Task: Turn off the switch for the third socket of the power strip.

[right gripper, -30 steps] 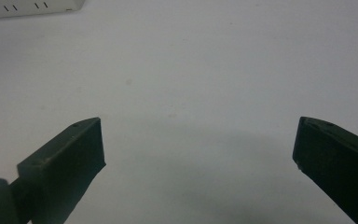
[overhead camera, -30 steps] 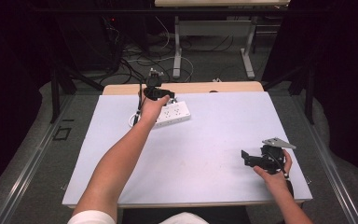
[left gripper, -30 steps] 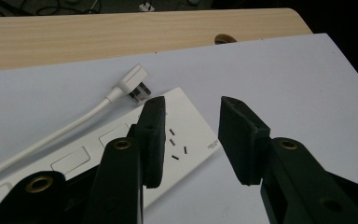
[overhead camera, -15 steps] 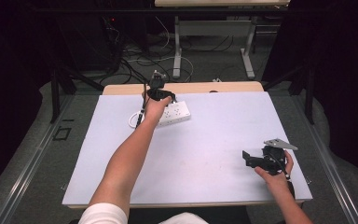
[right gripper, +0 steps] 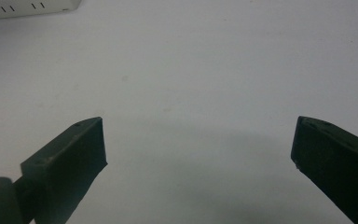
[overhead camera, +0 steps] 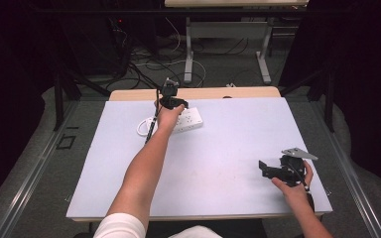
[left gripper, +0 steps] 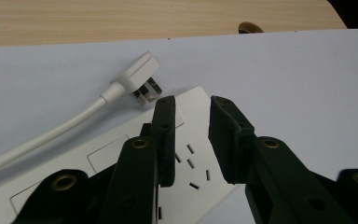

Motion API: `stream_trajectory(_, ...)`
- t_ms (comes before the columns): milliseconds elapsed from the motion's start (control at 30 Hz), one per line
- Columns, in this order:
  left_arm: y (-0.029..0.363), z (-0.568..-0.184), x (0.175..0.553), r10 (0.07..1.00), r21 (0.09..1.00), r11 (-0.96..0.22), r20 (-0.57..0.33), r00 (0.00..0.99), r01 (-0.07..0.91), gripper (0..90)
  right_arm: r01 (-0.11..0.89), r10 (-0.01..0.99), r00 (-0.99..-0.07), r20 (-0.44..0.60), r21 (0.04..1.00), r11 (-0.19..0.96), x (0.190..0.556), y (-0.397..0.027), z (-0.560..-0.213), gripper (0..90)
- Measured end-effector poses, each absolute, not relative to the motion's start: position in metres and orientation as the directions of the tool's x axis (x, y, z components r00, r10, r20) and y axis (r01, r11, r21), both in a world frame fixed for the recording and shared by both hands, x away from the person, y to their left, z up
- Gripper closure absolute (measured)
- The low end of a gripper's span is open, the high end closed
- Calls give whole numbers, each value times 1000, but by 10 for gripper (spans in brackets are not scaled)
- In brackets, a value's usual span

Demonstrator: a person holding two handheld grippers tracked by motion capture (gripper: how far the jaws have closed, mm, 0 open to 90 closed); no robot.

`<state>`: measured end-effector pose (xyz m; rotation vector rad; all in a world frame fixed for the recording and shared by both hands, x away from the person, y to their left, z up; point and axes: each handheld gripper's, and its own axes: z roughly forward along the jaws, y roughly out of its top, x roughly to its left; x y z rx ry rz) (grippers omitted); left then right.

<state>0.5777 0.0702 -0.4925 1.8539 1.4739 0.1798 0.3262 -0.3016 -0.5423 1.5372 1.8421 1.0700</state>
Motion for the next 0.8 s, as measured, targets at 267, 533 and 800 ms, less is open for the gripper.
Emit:
stream_trajectory(267,64,-503,582,893,630,-70,-305,330,773,761,574,966,-235,105,817,51,325,-303,-544,26)
stream_trajectory(533,60,-508,585,898,635,-78,-291,331,769,821,573,965,-235,113,818,43,324,-303,-543,28)
stream_trajectory(800,57,-514,587,900,630,-81,-287,329,772,862,571,965,-234,117,820,39,324,-303,-542,31)
